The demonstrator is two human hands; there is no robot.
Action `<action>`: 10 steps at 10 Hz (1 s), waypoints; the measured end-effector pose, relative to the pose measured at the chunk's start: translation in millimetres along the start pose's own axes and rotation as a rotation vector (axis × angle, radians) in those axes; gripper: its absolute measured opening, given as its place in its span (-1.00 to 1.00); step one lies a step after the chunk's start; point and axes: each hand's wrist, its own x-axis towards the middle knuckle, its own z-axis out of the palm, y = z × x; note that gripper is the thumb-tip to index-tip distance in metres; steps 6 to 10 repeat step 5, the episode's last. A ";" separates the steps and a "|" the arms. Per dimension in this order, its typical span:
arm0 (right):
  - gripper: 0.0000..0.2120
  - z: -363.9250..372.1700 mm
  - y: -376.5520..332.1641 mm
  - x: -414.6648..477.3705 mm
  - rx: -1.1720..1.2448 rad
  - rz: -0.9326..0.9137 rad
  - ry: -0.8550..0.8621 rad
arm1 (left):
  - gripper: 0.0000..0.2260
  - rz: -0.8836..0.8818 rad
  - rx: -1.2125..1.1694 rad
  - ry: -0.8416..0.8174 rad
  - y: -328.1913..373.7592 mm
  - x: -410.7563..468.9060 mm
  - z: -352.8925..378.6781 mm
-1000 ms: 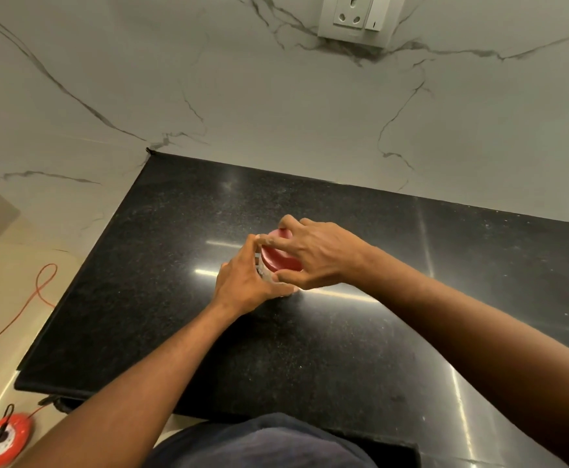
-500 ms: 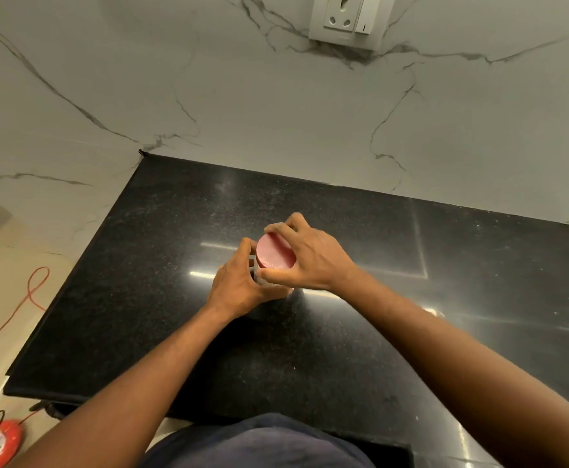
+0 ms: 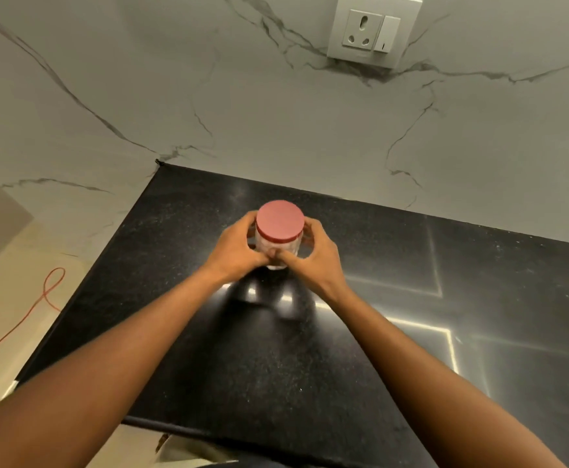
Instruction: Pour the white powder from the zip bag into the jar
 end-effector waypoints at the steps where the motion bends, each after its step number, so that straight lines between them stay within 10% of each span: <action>1: -0.16 8.3 -0.3 23.5 -0.002 0.035 -0.010 | -0.19 -0.010 0.039 -0.024 1.3 26.4 -7.9; 10: -0.09 21.7 18.4 35.2 -0.109 0.095 -0.033 | -0.08 -0.145 0.192 -0.093 -20.1 21.7 -5.9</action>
